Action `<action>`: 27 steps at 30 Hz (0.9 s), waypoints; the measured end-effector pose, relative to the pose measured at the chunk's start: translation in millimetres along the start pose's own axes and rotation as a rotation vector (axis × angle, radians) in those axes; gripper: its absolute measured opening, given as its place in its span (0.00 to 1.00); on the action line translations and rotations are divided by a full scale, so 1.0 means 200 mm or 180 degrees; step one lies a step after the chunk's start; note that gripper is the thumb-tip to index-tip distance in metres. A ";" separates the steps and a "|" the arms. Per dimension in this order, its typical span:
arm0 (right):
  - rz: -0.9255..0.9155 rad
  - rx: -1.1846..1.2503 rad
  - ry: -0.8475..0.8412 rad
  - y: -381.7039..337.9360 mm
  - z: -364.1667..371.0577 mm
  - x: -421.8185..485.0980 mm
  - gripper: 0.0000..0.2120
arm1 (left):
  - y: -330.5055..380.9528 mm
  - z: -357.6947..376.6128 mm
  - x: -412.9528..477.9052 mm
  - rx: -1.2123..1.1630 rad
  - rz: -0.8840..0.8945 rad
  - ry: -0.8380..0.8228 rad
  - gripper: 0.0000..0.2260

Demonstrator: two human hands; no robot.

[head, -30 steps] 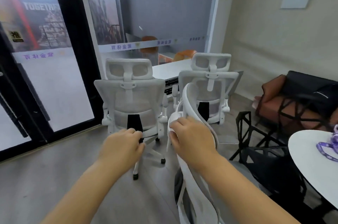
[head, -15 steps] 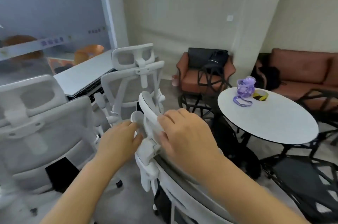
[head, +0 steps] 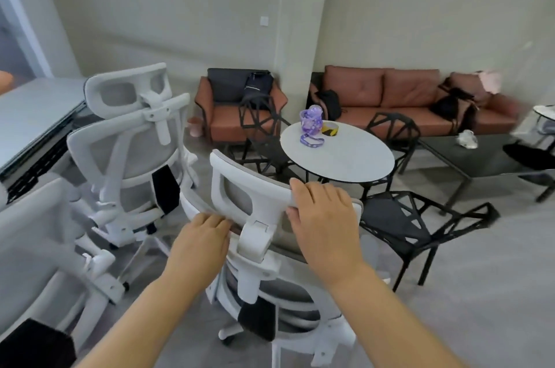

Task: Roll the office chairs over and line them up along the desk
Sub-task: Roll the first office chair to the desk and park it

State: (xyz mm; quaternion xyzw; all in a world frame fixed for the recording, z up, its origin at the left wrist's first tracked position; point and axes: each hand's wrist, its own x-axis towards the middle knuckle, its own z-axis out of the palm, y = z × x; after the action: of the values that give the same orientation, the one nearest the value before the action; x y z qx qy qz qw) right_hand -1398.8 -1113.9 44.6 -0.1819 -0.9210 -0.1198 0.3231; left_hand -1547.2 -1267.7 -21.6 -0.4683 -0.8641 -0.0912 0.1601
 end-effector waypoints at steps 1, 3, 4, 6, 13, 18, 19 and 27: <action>0.0010 -0.0028 0.0001 0.00 -0.02 -0.02 0.22 | 0.02 0.00 -0.02 0.0007 0.0003 0.0019 0.09; 0.0035 -0.0115 -0.0008 0.01 -0.06 -0.06 0.21 | 0.06 -0.02 -0.08 0.0032 0.0054 0.0130 0.08; 0.0037 -0.0151 -0.0006 0.02 -0.08 -0.08 0.21 | 0.08 -0.03 -0.12 0.0032 0.0072 0.0156 0.10; 0.0033 -0.0132 -0.0025 0.03 -0.12 -0.13 0.20 | 0.13 -0.05 -0.20 0.0036 0.0121 0.0158 0.17; 0.0116 0.0091 -0.0277 0.03 -0.33 -0.32 0.14 | 0.22 -0.13 -0.47 0.0004 0.0505 0.0261 0.12; 0.0250 0.0304 -0.0300 -0.09 -0.50 -0.49 0.13 | 0.16 -0.22 -0.69 0.0066 0.0908 0.0147 0.19; 0.0272 0.0341 -0.0297 -0.12 -0.53 -0.53 0.13 | 0.15 -0.24 -0.73 0.0098 0.0991 0.0137 0.18; 0.0512 0.0395 0.0178 -0.44 -0.73 -0.81 0.16 | 0.00 -0.30 -1.09 -0.0225 0.1266 0.0165 0.27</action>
State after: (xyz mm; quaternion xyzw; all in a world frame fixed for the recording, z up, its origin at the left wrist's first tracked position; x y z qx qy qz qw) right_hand -1237.5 -1285.3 44.0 -0.2315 -0.8996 -0.0412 0.3679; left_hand -1425.0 -1455.8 -45.3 -0.6325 -0.7465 -0.1001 0.1805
